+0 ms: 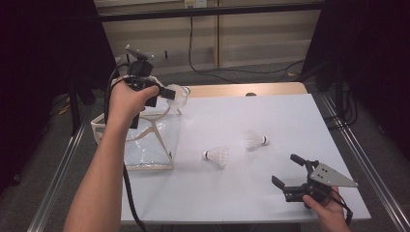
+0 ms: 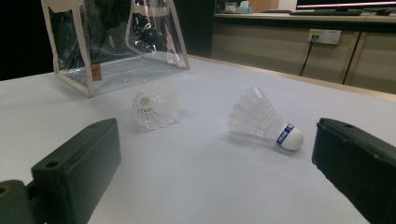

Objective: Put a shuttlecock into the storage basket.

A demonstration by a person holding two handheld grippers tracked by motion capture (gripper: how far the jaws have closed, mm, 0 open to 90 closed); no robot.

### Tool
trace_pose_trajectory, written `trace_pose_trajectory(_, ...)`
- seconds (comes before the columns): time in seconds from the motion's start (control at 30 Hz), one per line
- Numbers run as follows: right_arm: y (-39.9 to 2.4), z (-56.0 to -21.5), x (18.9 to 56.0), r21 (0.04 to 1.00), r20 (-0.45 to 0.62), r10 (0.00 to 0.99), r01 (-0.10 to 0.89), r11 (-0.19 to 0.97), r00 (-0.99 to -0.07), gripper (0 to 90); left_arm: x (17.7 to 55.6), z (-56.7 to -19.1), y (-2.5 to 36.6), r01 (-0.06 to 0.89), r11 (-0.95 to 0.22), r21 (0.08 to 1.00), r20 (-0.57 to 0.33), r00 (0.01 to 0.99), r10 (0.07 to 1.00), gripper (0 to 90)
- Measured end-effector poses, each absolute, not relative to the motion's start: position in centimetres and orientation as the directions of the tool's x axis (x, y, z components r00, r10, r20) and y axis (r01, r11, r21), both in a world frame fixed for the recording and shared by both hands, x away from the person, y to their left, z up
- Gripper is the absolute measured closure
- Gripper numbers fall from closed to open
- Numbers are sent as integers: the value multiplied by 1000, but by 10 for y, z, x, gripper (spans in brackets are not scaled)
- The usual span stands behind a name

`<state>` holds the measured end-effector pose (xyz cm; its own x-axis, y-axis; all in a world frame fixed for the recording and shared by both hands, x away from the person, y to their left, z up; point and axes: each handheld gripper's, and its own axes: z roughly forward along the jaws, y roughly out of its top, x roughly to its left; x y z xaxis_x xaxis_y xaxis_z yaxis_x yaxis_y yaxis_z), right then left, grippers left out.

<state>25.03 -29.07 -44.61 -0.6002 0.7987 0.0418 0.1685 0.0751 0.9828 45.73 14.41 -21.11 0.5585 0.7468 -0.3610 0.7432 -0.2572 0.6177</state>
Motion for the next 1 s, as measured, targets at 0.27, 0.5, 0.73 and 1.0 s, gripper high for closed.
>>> trace_pose_trajectory(0.27, -290, -446, 250, 983, 45, 799, 170, 73, -600, 8, 458, -207, 148, 741, -254, 621, -354, 555, 753, 900)
trace_pose_trajectory(0.5, -290, -446, 250, 983, 43, 799, 170, 75, -600, 8, 459, -205, 151, 742, -253, 621, -351, 552, 756, 900)
trace_pose_trajectory(0.73, -290, -446, 250, 982, 44, 799, 171, 75, -600, 8, 459, -203, 154, 742, -248, 623, -348, 547, 761, 900)
trace_pose_trajectory(1.0, -291, -446, 250, 983, 43, 799, 170, 75, -600, 8, 460, -202, 156, 746, -237, 623, -352, 537, 767, 900)
